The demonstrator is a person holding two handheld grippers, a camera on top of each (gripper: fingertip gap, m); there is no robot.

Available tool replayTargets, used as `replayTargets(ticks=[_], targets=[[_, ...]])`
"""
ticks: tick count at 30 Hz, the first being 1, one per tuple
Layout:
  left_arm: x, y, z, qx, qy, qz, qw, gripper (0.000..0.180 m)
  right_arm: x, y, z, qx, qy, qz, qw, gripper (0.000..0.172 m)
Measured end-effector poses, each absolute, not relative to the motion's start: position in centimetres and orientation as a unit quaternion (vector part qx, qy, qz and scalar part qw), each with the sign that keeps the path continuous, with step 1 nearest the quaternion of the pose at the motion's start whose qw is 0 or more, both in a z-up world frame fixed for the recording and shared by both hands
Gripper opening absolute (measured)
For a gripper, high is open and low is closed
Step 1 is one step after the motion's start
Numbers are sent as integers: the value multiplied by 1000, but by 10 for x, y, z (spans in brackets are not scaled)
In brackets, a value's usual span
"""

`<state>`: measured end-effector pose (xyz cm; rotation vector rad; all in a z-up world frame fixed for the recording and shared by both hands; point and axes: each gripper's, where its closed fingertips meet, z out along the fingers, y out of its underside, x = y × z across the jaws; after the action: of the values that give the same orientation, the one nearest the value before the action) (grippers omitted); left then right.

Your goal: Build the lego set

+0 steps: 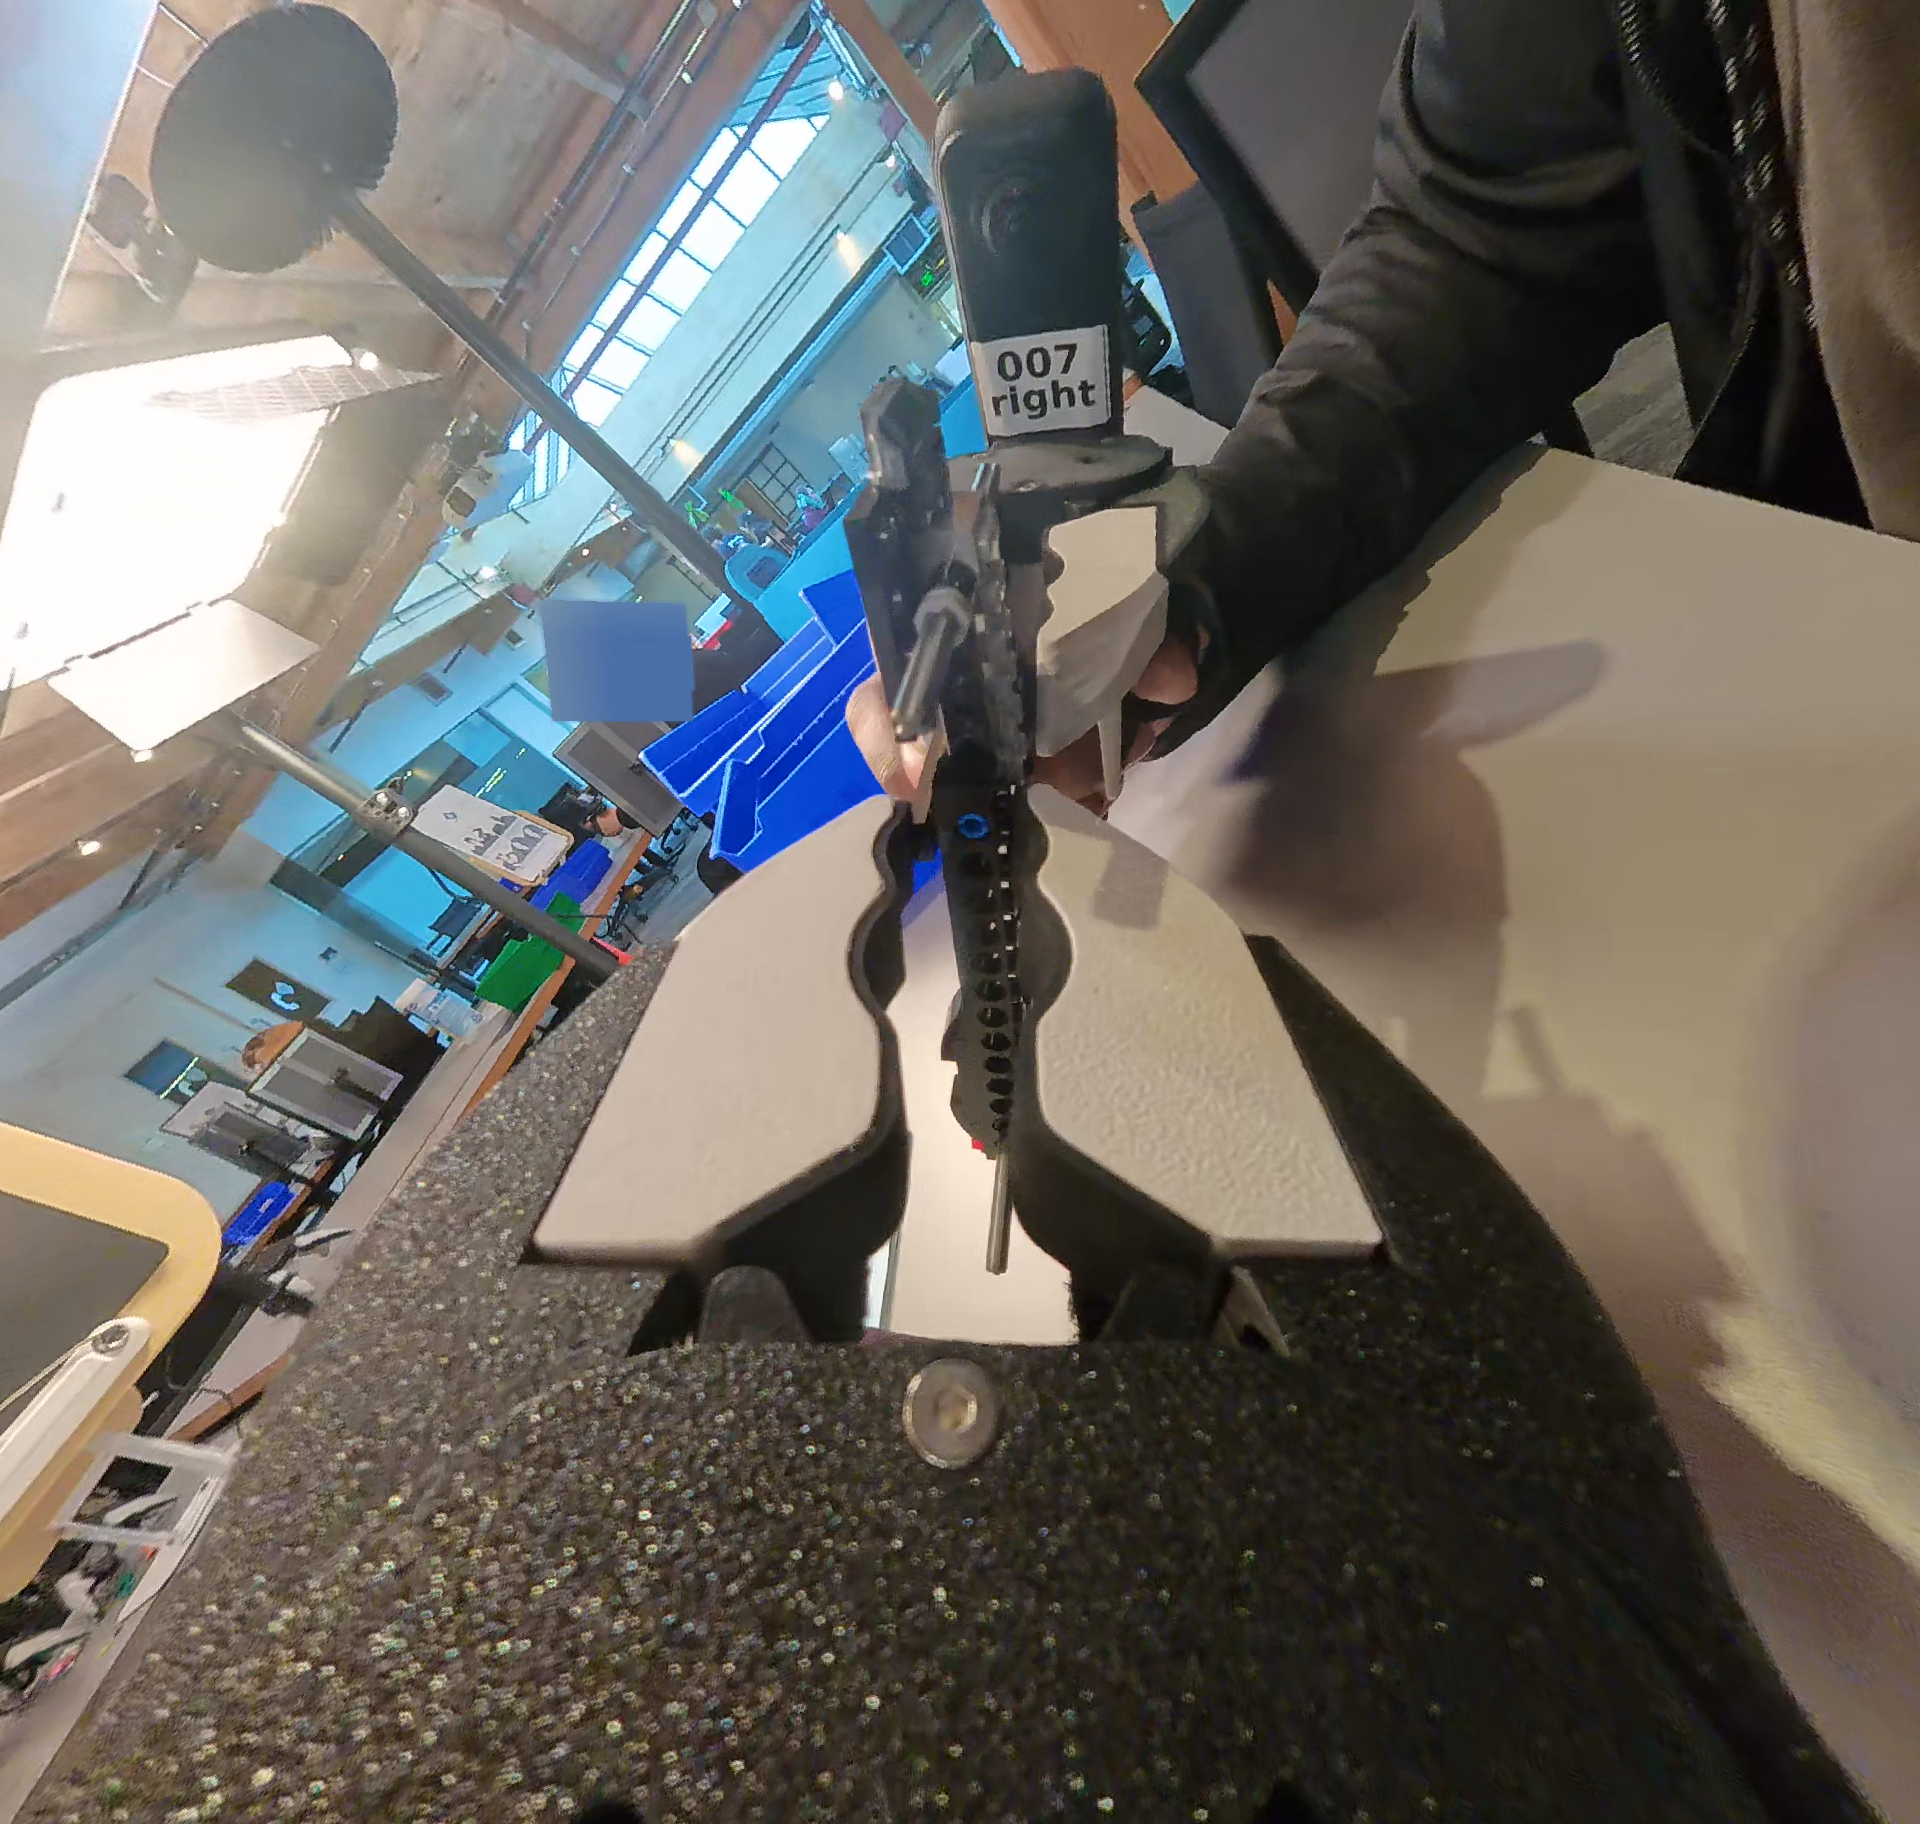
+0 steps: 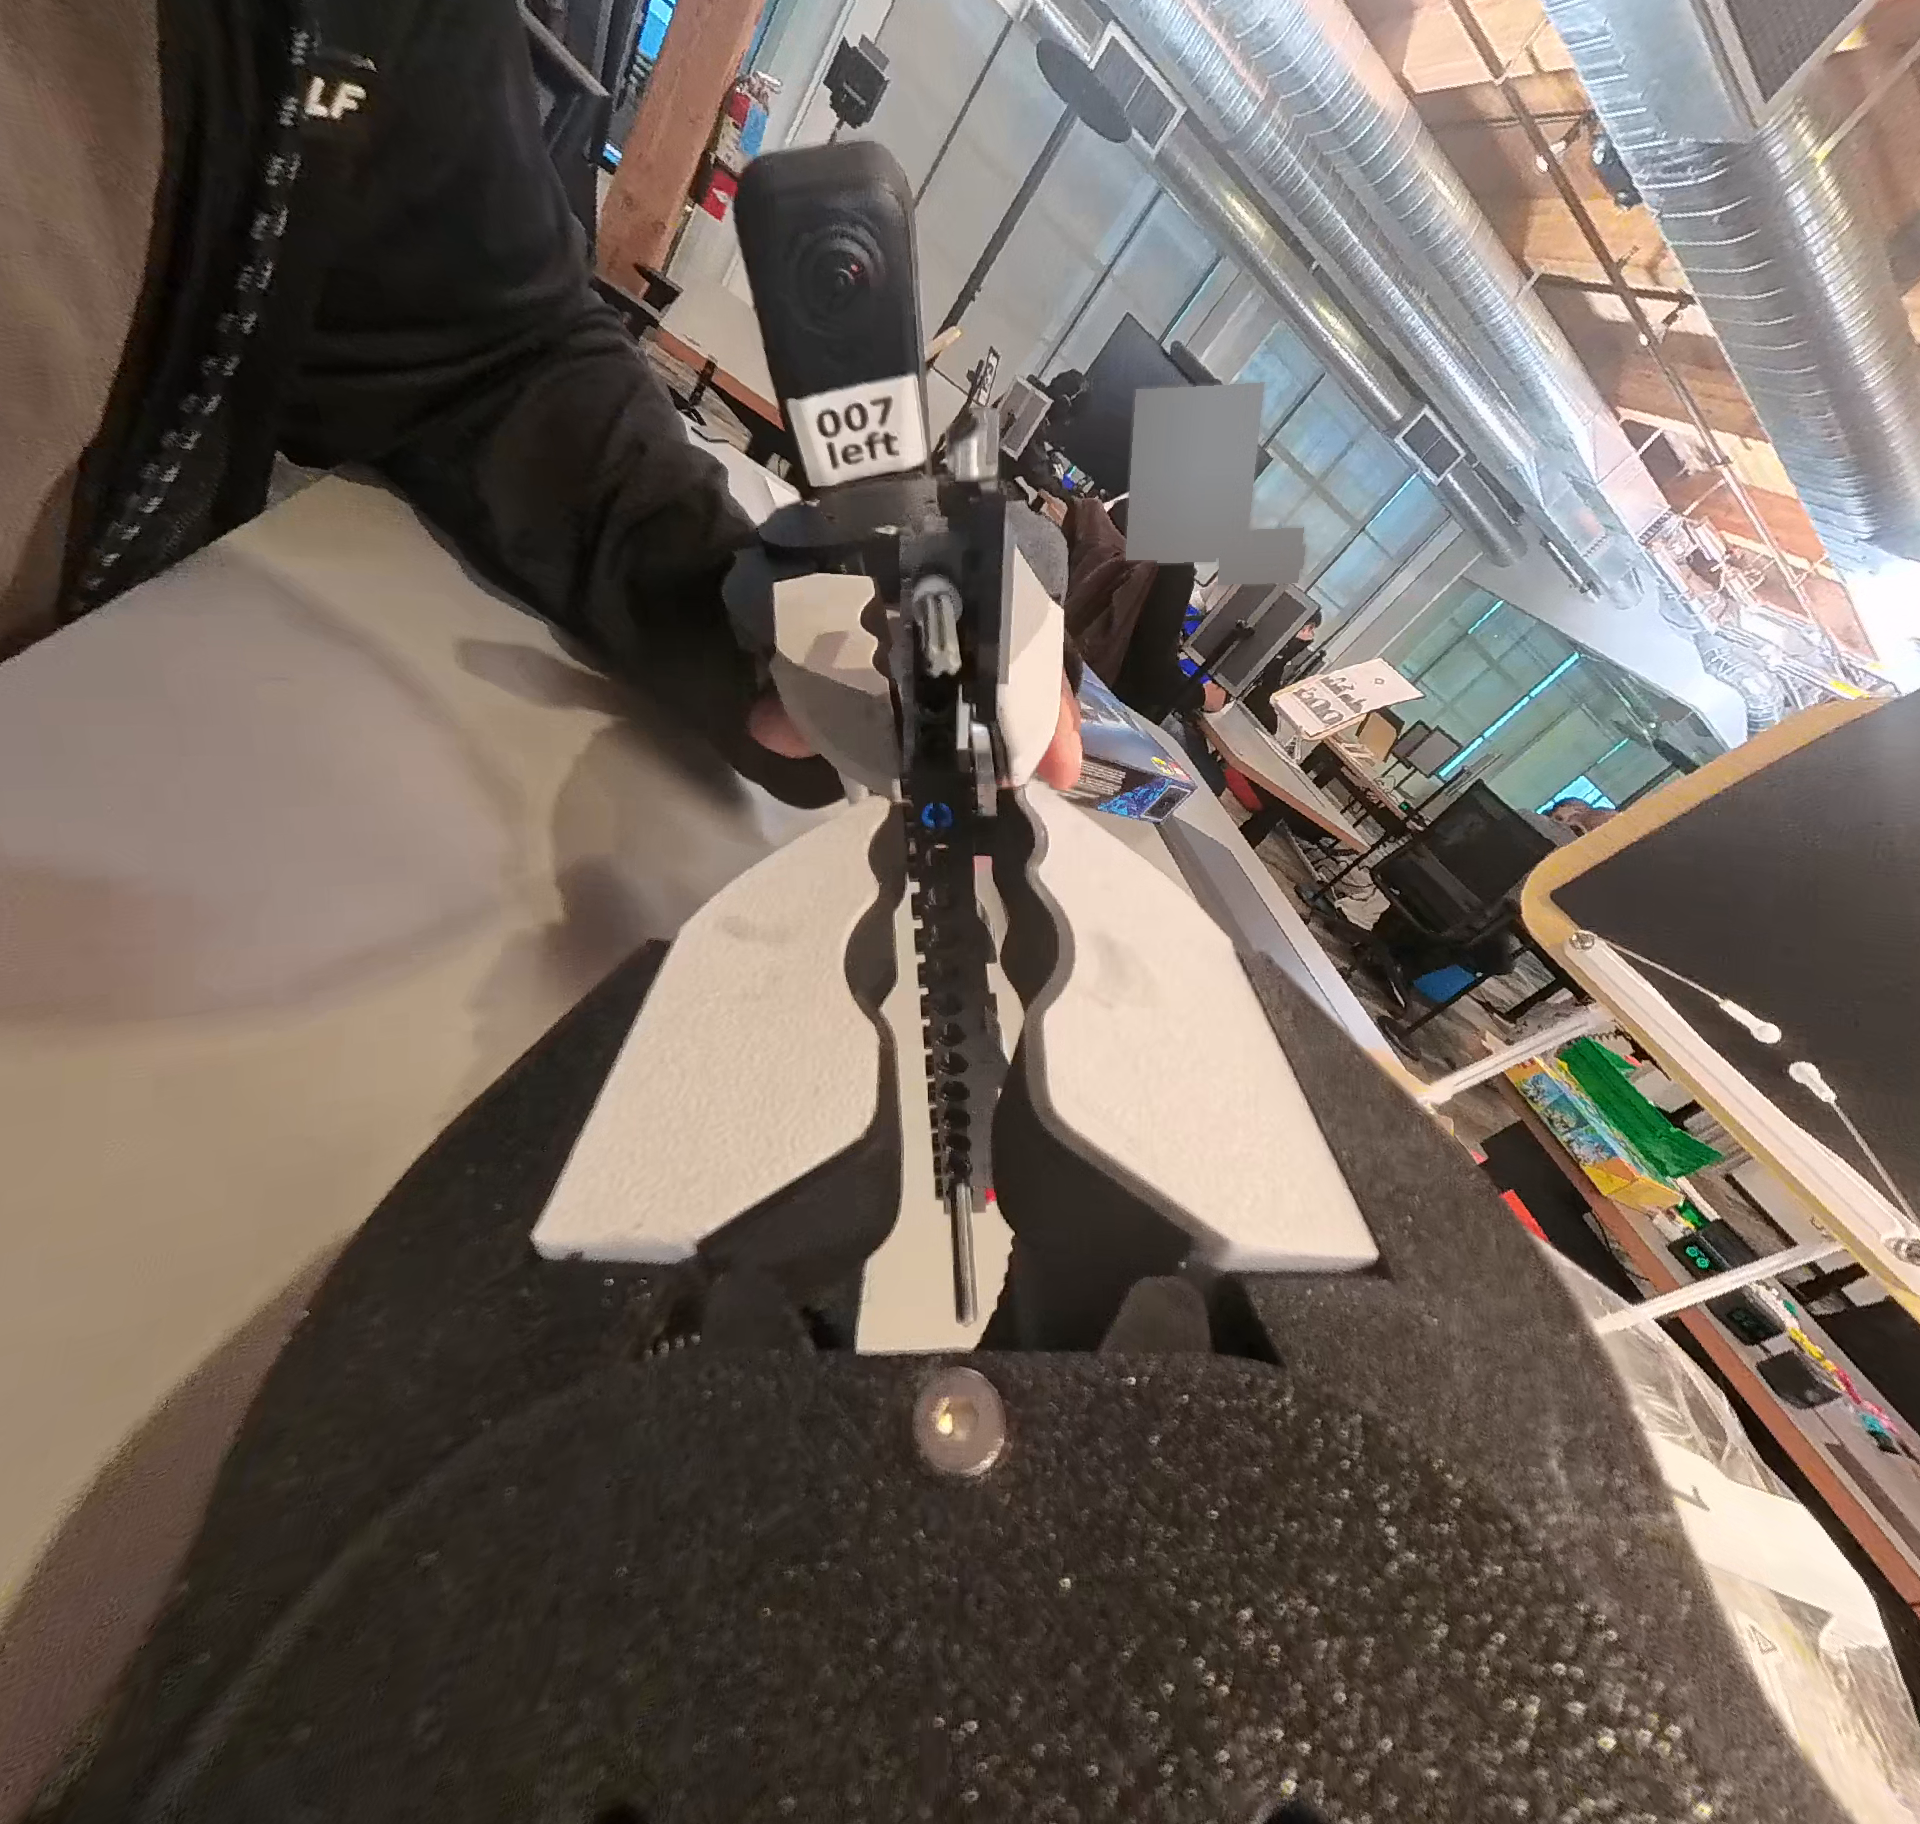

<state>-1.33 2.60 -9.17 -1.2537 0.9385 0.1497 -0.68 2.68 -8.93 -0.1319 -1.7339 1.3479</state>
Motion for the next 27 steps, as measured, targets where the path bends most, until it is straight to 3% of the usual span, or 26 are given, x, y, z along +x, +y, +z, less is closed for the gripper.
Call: replayTargets(ticks=[27], targets=[[-10,23,-91,-563,435,64,699,16,-4,25,-87,-36,-705,520,480,17]])
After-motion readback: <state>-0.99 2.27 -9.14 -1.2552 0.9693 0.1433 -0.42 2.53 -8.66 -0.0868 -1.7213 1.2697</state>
